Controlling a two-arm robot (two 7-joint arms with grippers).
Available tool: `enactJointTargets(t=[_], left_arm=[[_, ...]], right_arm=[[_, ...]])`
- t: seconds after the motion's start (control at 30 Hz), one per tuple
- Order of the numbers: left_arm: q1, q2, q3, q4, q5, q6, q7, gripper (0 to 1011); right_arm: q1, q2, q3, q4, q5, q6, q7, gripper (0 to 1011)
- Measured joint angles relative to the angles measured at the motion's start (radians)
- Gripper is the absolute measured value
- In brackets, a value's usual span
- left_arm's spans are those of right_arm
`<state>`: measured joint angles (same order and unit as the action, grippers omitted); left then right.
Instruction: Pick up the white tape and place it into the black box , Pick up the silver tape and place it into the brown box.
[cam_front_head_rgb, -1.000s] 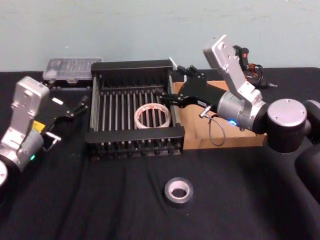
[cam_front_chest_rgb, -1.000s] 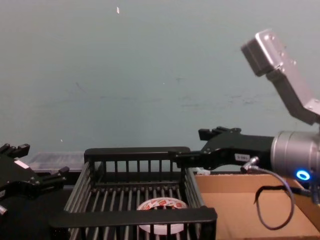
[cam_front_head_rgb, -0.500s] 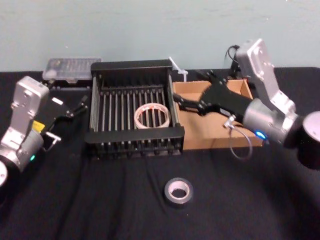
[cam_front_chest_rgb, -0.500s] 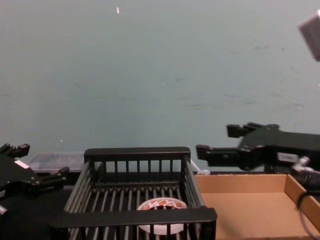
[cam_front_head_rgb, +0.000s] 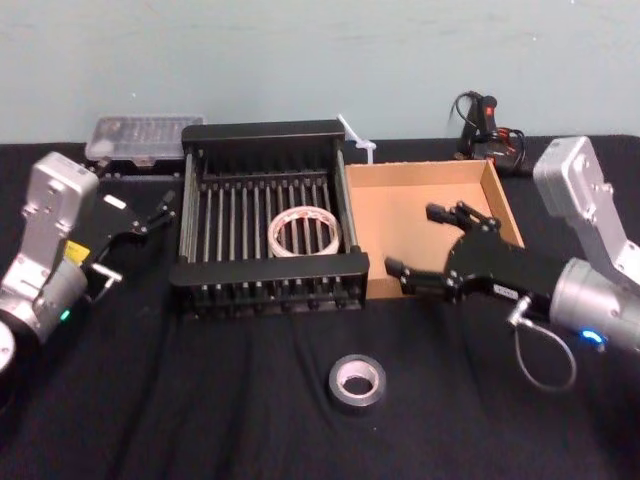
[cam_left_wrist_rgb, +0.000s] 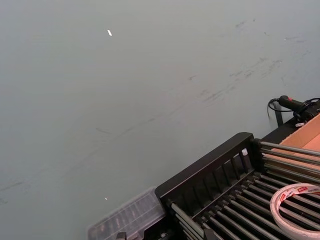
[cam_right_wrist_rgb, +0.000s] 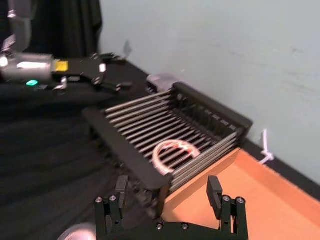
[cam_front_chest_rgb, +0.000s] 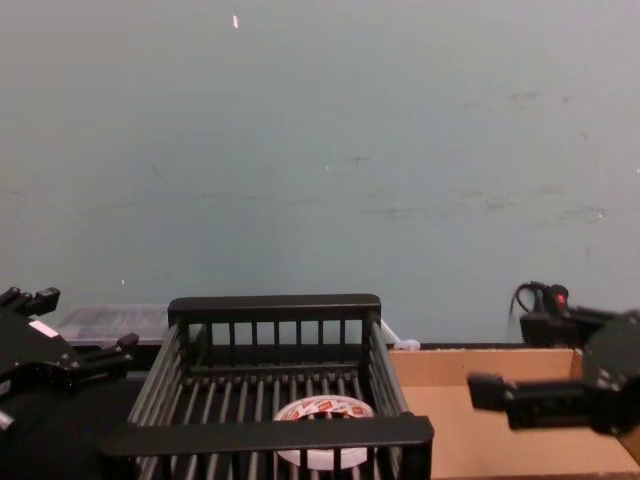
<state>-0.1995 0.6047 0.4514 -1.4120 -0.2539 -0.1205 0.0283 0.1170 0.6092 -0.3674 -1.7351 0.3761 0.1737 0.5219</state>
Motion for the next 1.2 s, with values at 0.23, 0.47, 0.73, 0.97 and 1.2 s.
enactJointTargets(t=[0.23, 0.47, 0.73, 0.97, 1.2], left_arm=[[0.0, 0.0, 0.0, 0.0, 0.0, 0.0, 0.0, 1001], [0.0, 0.0, 0.0, 0.0, 0.0, 0.0, 0.0, 1001], [0.0, 0.0, 0.0, 0.0, 0.0, 0.0, 0.0, 1001], [0.0, 0.0, 0.0, 0.0, 0.0, 0.0, 0.0, 1001], [0.0, 0.0, 0.0, 0.0, 0.0, 0.0, 0.0, 1001]], right_arm=[[-0.029, 0.056, -0.023, -0.028, 0.027, 0.015, 0.046, 1002], [-0.014, 0.075, -0.091, -0.01, 0.022, 0.047, 0.072, 1002], [0.029, 0.06, -0.151, 0.039, -0.001, 0.075, 0.075, 1002], [0.067, 0.036, -0.193, 0.092, -0.017, 0.089, 0.081, 1002], [0.092, 0.018, -0.216, 0.126, -0.022, 0.098, 0.086, 1002]])
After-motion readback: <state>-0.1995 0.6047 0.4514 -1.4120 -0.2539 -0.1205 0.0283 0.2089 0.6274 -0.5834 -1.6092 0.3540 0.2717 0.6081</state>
